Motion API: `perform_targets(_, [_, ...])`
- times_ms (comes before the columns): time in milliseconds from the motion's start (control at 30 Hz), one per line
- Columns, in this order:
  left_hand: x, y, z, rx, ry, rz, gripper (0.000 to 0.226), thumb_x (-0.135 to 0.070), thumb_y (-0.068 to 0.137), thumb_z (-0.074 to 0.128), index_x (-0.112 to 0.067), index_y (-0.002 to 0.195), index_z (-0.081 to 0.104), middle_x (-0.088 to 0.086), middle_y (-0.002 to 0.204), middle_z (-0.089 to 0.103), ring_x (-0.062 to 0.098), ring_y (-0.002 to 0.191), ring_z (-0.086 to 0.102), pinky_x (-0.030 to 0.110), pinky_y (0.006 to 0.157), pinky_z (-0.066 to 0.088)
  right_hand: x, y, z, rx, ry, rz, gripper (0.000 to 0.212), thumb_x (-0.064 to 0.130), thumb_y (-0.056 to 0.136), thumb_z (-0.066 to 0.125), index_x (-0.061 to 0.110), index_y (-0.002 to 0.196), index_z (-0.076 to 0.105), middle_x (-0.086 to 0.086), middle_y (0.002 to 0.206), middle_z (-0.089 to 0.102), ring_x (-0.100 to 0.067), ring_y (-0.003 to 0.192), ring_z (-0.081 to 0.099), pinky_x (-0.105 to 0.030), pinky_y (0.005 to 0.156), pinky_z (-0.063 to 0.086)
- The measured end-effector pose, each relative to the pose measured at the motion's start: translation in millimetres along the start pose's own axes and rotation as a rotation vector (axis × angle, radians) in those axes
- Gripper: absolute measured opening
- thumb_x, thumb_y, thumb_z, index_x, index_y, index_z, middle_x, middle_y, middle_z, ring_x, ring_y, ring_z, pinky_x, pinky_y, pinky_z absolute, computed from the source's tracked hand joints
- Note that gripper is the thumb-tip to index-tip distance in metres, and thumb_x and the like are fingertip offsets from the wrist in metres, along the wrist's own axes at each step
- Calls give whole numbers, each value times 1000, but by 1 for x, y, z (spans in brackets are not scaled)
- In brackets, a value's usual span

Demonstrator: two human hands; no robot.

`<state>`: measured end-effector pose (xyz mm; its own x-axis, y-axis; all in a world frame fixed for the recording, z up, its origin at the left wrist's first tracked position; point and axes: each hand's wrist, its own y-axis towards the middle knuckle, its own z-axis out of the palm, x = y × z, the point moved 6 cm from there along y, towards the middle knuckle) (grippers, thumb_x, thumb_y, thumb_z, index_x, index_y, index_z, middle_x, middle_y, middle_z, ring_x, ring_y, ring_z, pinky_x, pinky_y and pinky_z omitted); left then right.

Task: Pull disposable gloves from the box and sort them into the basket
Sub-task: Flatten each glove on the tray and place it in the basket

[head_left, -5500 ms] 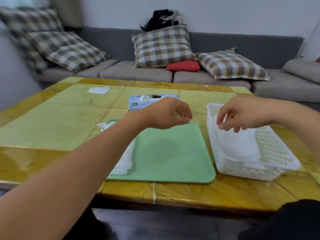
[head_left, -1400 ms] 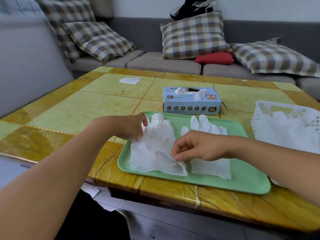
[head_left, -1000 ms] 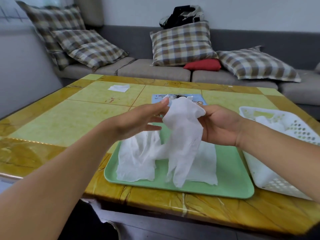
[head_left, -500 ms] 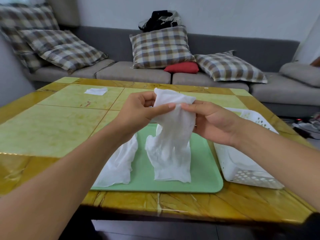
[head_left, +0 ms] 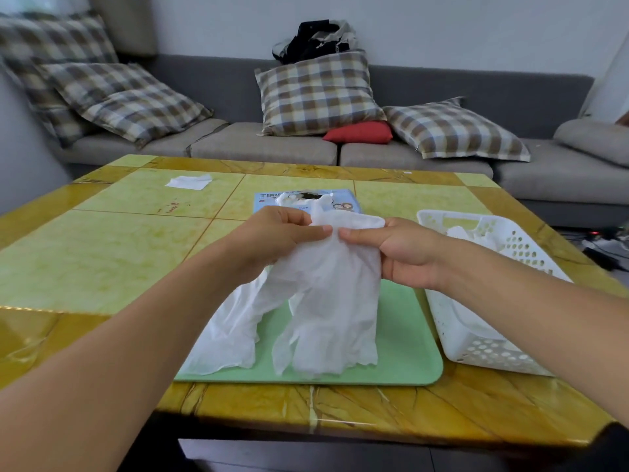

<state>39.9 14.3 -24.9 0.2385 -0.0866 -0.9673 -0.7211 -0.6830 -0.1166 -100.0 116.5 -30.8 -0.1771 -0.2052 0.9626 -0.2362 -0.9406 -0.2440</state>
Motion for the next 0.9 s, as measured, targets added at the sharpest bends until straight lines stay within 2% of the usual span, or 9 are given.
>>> perform_targets(100, [-15, 15, -5, -111, -11, 143, 25, -29, 78, 85, -15, 78, 65, 4, 79, 64, 18, 73, 56, 29, 72, 45, 19, 12, -4, -113, -61, -115, 28, 12, 93, 68, 3, 120, 69, -15, 113, 74, -22, 91, 73, -37, 83, 60])
perform_targets(200, [-64, 7, -16, -233, -102, 458, 13, -22, 84, 80, -14, 81, 72, 5, 88, 76, 17, 80, 68, 30, 82, 53, 74, 0, -6, -194, -158, -525, 26, 15, 95, 67, 1, 117, 70, -13, 113, 75, -20, 100, 73, -34, 87, 60])
perform_targets(300, [-94, -10, -17, -260, 0, 686, 8, -18, 84, 81, -21, 84, 73, -2, 90, 79, 13, 84, 74, 24, 81, 57, 102, -22, -7, -250, -397, -814, 15, 17, 91, 73, 7, 102, 76, -5, 92, 76, -9, 82, 68, -25, 74, 55])
perform_targets(367, [-69, -5, -13, -218, 204, 625, 6, -20, 85, 80, -19, 83, 74, -7, 83, 77, 0, 74, 69, 13, 71, 50, 75, -11, -6, -174, -558, -706, 4, 15, 88, 77, 16, 91, 78, 7, 77, 73, -2, 70, 60, -19, 66, 47])
perform_targets(433, [-25, 11, -9, -152, 507, 476, 13, -25, 81, 83, -15, 83, 76, -10, 76, 73, -7, 62, 58, 10, 66, 42, 32, 8, -8, -98, -782, -533, 8, 12, 84, 80, 19, 86, 80, 4, 77, 75, -4, 69, 59, -24, 68, 48])
perform_targets(500, [14, 22, 0, 1, 692, 352, 14, -24, 75, 88, -18, 82, 78, -11, 78, 74, -7, 68, 63, 11, 69, 44, -4, 17, -14, -5, -1052, -388, 5, 14, 84, 81, 17, 87, 81, 0, 81, 77, -8, 71, 66, -32, 72, 54])
perform_targets(567, [28, 21, 8, 110, 766, 324, 13, -20, 74, 89, -19, 82, 79, -12, 82, 75, -5, 80, 66, 3, 71, 43, -24, 15, -16, 78, -1229, -293, 7, 17, 86, 80, 17, 92, 81, 9, 84, 76, -8, 78, 69, -23, 71, 55])
perform_targets(700, [33, 12, 23, 220, 844, 332, 13, -19, 75, 88, -21, 83, 78, -16, 84, 74, -10, 81, 63, 0, 71, 38, -30, 7, -13, 125, -1272, -302, 10, 14, 87, 77, 17, 96, 81, 11, 87, 76, 4, 73, 65, -10, 66, 46])
perform_targets(900, [36, -4, 35, 291, 934, 357, 13, -19, 76, 84, -28, 79, 76, -17, 86, 72, -6, 85, 59, 10, 79, 41, -32, -7, 2, 253, -1298, -291, 16, 12, 87, 75, 20, 100, 81, 13, 88, 76, 7, 70, 62, -9, 65, 44])
